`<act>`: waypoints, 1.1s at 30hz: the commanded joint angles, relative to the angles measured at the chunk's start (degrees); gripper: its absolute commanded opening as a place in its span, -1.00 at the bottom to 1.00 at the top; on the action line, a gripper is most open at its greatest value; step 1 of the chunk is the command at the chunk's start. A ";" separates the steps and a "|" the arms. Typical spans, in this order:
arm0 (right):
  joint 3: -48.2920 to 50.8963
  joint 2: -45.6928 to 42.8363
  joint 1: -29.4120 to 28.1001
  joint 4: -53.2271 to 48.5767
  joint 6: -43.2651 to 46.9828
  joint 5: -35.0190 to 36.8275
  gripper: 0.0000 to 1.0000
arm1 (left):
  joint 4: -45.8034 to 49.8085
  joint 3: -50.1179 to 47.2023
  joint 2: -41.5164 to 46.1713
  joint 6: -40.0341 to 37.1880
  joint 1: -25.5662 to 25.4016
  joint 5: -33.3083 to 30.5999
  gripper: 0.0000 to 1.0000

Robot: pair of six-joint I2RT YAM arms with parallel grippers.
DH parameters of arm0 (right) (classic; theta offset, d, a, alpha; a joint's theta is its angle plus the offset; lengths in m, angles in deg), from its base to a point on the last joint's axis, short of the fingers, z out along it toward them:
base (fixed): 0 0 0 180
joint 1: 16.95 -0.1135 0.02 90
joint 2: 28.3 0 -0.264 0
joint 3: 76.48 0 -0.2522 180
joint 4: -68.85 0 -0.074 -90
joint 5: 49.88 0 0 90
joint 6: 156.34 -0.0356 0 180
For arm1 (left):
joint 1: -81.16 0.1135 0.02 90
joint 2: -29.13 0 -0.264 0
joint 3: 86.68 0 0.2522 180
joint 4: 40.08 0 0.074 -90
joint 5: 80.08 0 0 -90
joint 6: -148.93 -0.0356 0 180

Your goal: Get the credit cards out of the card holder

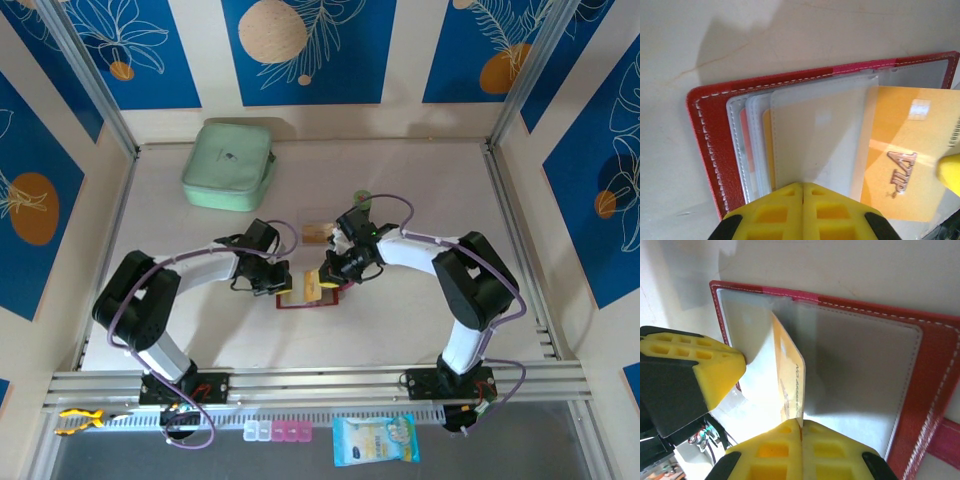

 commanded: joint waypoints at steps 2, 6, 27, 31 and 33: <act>-2.58 -1.67 0.22 -7.44 3.60 3.20 -0.88 | 0.97 -0.22 3.10 0.20 -0.07 -2.10 -0.82; -4.07 -1.55 -0.21 -9.12 3.88 4.04 -0.87 | 1.98 -0.61 5.24 0.36 0.12 -4.52 -0.66; -8.95 -0.90 -1.26 -16.12 4.74 8.06 -0.87 | -2.12 -3.15 3.04 1.17 0.63 -0.74 -0.60; -9.57 0.12 -1.54 -15.77 4.76 7.81 -0.85 | -2.14 -3.20 3.21 1.17 0.66 -0.71 -0.61; -9.86 0.71 -1.58 -15.76 4.67 7.82 -0.81 | -2.16 -3.23 3.21 1.17 0.65 -0.67 -0.61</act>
